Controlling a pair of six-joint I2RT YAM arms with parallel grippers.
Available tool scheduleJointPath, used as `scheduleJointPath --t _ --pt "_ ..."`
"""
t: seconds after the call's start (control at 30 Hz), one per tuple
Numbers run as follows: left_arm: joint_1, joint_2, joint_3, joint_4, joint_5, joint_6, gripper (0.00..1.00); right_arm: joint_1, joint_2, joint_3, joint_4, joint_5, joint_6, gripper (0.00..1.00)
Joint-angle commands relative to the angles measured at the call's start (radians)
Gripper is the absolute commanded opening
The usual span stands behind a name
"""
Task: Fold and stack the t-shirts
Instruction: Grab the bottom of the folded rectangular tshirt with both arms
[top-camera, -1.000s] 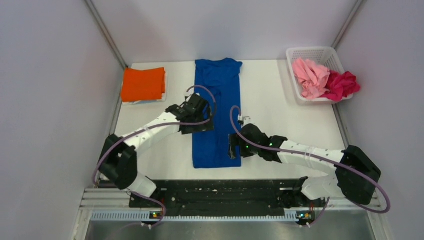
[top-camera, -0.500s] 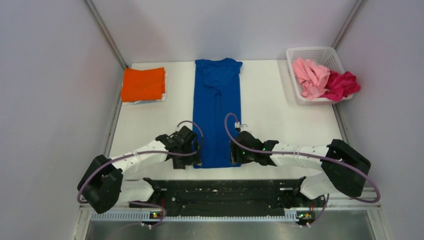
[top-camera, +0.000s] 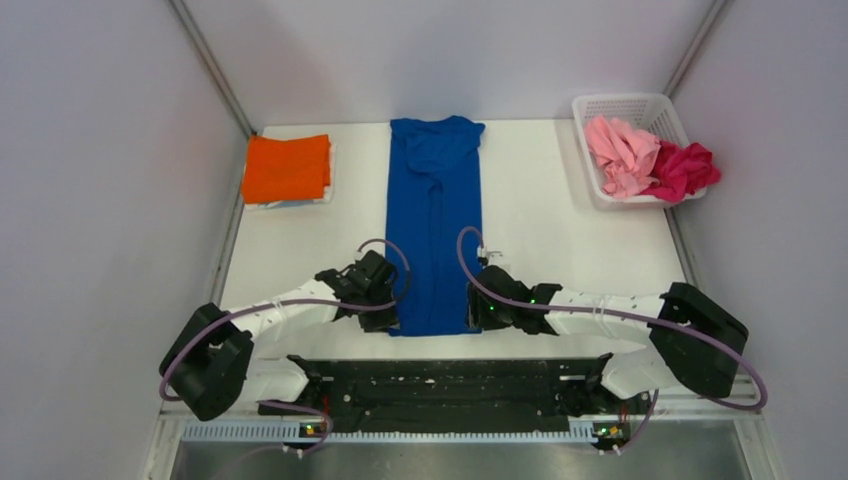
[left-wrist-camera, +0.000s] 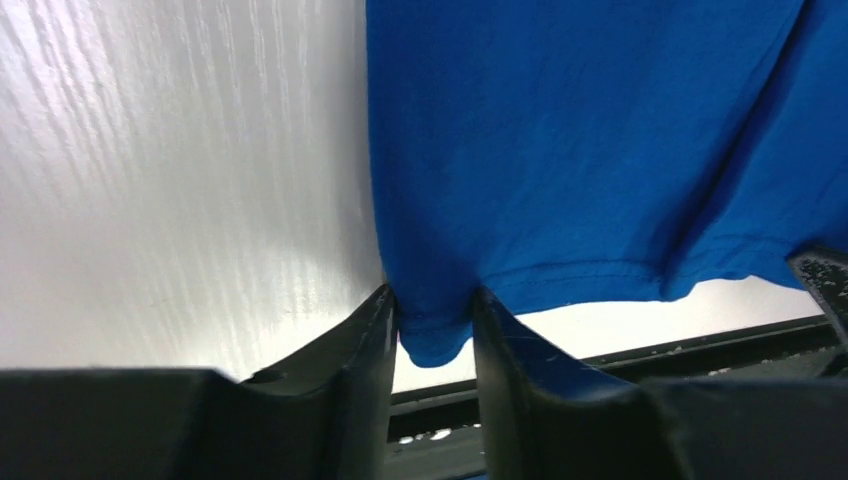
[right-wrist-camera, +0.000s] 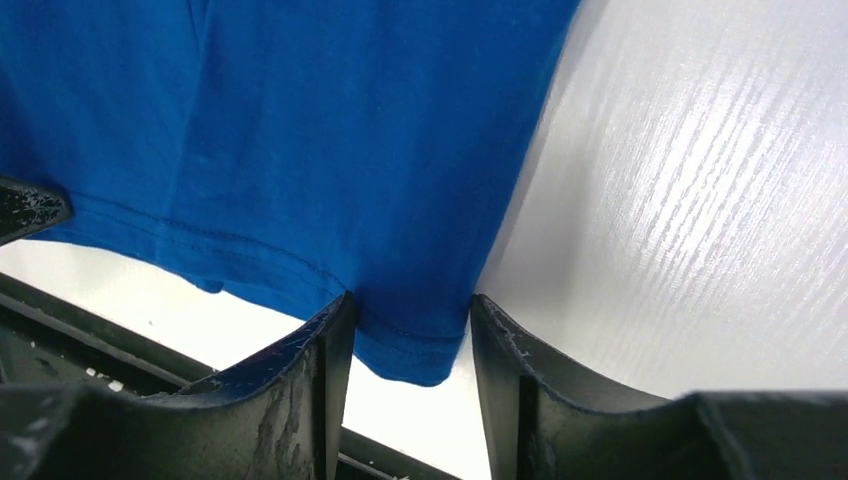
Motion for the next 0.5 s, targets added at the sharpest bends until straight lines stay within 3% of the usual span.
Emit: scheduleJointPath --t 0.0,0.27,0.33,0.47 --pt "0.001 0.041 -0.013 0.069 0.016 -0.008 0.34 0.015 -0.027 -0.044 -0.098 0.003 0.023 0.45" --pt "0.002 0.004 -0.043 0.036 -0.011 -0.029 0.02 0.015 -0.040 -0.064 -0.102 0.002 0.043 0.11" --pt "0.002 0.004 -0.046 0.037 -0.012 -0.032 0.00 0.015 -0.045 -0.067 -0.097 0.002 0.045 0.00" --pt "0.002 -0.007 -0.049 0.029 -0.011 -0.033 0.00 0.014 -0.056 -0.063 -0.097 0.004 0.038 0.00"
